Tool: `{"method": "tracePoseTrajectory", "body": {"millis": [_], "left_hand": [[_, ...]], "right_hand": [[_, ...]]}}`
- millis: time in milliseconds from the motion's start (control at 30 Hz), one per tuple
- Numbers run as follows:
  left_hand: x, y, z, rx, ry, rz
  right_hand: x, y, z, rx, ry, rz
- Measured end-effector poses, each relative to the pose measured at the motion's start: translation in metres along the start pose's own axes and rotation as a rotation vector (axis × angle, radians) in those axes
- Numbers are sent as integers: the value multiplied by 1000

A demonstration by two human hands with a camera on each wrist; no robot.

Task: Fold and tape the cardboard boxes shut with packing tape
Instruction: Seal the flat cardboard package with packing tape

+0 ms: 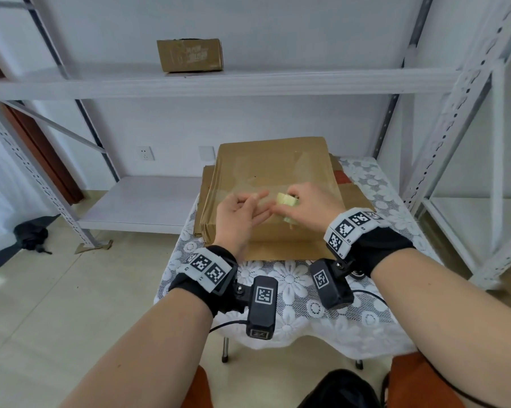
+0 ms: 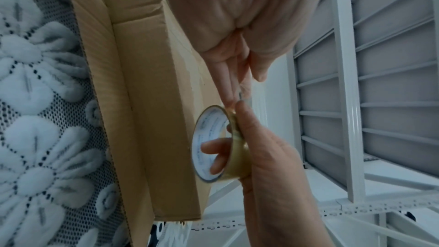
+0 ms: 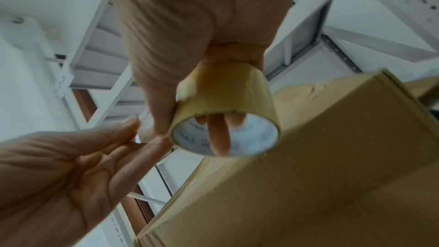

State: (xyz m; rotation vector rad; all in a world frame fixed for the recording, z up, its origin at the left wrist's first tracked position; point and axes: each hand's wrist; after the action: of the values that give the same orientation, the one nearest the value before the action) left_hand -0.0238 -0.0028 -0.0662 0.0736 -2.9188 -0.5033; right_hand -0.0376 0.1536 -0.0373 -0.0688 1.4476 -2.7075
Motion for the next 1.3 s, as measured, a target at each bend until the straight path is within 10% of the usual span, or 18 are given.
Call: {"method": "tracePoseTrajectory", "body": {"millis": [167, 333, 867, 1000, 1300], "left_hand": [[3, -7, -1, -34, -23, 23], [4, -11, -5, -49, -12, 16], [-6, -45, 26, 67, -262, 54], [-15, -41, 34, 132, -287, 61], [-15, -48, 26, 283, -338, 205]], "right_hand": [[-3, -4, 13, 262, 147, 428], [0, 2, 13, 229, 154, 181], [-16, 37, 5, 190, 206, 563], [-27, 47, 14, -206, 128, 614], [-21, 45, -6, -229, 56, 354]]}}
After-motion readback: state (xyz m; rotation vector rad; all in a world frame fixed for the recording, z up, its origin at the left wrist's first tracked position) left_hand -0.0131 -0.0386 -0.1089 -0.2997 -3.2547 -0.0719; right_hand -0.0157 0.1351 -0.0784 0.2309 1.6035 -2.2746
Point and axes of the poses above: each hand's wrist, its own x-axis towards the middle knuckle, its own y-axis out of the palm, z = x × y, and after that the axes turned 7 degrees about y, right-handed
